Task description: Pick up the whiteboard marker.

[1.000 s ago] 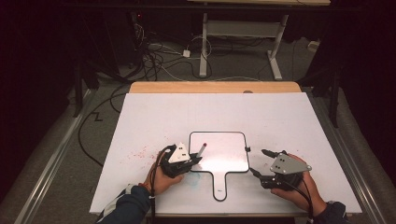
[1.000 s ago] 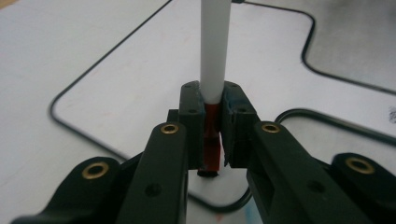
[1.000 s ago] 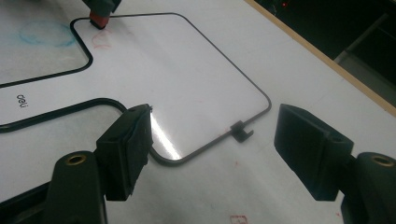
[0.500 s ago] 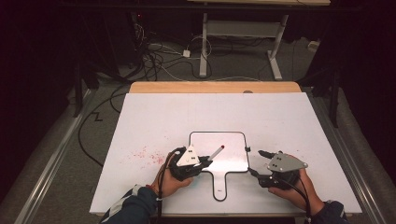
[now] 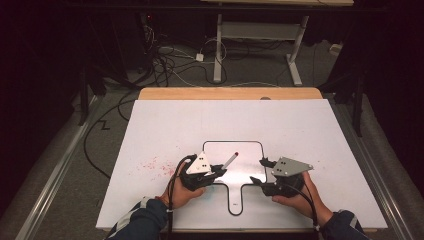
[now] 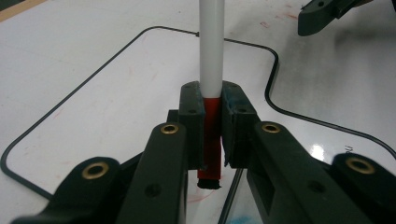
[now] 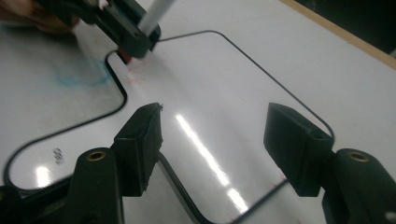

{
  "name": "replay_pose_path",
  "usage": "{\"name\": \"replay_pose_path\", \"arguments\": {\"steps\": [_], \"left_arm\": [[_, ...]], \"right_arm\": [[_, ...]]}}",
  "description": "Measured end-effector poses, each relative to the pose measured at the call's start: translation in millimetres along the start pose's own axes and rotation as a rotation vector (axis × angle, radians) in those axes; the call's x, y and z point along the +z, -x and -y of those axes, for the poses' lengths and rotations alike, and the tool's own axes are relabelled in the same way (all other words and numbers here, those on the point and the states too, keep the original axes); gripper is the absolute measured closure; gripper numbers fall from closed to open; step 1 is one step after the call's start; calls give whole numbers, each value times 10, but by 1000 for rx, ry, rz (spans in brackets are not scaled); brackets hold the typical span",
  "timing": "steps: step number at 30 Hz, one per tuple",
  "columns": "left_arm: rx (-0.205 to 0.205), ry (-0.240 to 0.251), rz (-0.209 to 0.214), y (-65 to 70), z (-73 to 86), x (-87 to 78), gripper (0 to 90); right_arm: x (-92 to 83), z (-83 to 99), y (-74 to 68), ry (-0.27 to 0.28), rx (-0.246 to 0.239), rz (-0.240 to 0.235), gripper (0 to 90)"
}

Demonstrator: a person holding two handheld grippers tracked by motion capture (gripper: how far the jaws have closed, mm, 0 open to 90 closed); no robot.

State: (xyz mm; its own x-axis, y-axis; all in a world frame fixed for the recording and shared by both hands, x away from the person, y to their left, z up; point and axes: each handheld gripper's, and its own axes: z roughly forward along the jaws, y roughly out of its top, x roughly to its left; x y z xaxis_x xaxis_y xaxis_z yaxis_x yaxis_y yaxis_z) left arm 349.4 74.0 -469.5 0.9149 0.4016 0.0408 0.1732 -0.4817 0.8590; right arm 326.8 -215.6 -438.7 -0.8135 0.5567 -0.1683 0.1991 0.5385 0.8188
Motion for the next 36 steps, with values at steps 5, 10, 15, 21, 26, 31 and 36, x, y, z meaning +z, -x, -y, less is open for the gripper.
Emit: {"name": "replay_pose_path", "arguments": {"steps": [5,10,15,21,26,31,36], "left_arm": [[-1,15,-9,3,-9,-22,785],[8,15,-14,19,-7,-31,785],[7,31,-16,45,-15,-56,785],[4,19,-24,47,3,-42,784],[17,20,-30,57,-8,-24,784],[35,5,-68,84,-37,-12,763],[36,-44,-154,120,-9,-138,495]], "right_arm": [[49,-85,34,49,61,-68,397],[150,-211,-2,80,62,-109,406],[324,-323,-19,101,82,-141,436],[392,-441,-69,162,70,-192,610],[430,-474,-92,162,54,-208,764],[439,-515,-120,159,30,-242,815],[428,-545,-88,167,43,-246,816]]}}
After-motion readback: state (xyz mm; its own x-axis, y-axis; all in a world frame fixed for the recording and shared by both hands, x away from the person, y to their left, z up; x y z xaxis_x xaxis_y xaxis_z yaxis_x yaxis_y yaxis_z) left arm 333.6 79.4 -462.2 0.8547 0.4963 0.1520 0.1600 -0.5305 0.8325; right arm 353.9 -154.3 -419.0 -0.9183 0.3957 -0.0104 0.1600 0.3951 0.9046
